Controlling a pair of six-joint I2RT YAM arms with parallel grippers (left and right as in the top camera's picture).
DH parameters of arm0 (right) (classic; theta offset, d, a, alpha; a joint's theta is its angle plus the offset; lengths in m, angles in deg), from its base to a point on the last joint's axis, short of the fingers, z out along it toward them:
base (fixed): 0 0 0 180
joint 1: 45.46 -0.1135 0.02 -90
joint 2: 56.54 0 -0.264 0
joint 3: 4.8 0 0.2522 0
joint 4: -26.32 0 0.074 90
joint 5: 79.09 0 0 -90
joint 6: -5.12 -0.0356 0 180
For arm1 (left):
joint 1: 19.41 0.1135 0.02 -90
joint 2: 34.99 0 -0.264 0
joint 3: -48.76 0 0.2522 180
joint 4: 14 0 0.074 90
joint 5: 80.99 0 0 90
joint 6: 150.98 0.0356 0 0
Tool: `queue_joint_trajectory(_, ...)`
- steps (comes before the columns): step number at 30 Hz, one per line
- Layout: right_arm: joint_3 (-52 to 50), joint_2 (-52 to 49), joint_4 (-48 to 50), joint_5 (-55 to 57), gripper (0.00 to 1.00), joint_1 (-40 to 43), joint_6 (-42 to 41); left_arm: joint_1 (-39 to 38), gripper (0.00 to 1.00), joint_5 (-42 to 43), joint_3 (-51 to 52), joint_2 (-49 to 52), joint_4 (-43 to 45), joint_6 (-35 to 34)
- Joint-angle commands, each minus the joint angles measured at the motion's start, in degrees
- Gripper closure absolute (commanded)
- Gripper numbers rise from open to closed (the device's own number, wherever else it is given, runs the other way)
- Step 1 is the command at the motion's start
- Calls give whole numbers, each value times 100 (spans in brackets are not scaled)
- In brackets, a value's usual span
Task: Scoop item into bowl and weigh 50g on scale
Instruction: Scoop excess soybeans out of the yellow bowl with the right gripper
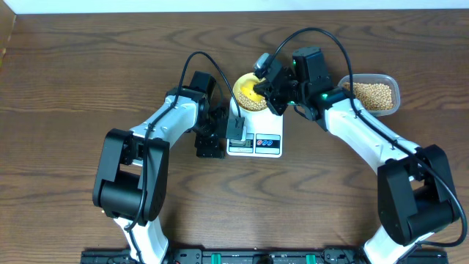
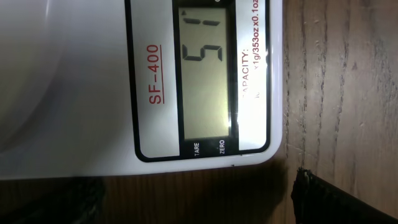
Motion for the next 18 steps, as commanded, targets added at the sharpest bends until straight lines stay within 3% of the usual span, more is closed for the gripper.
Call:
queue_joint_trajectory(1,87,-59,24,221,99,-39,273,-50,2,116,66,66,-24,79)
queue_joint_trajectory(13,87,-57,-498,-197,99,-61,-400,-50,2,116,66,66,-24,79)
queue_joint_trajectory(18,90,-57,-481,-223,99,-13,-1117,-50,2,116,66,66,-24,79)
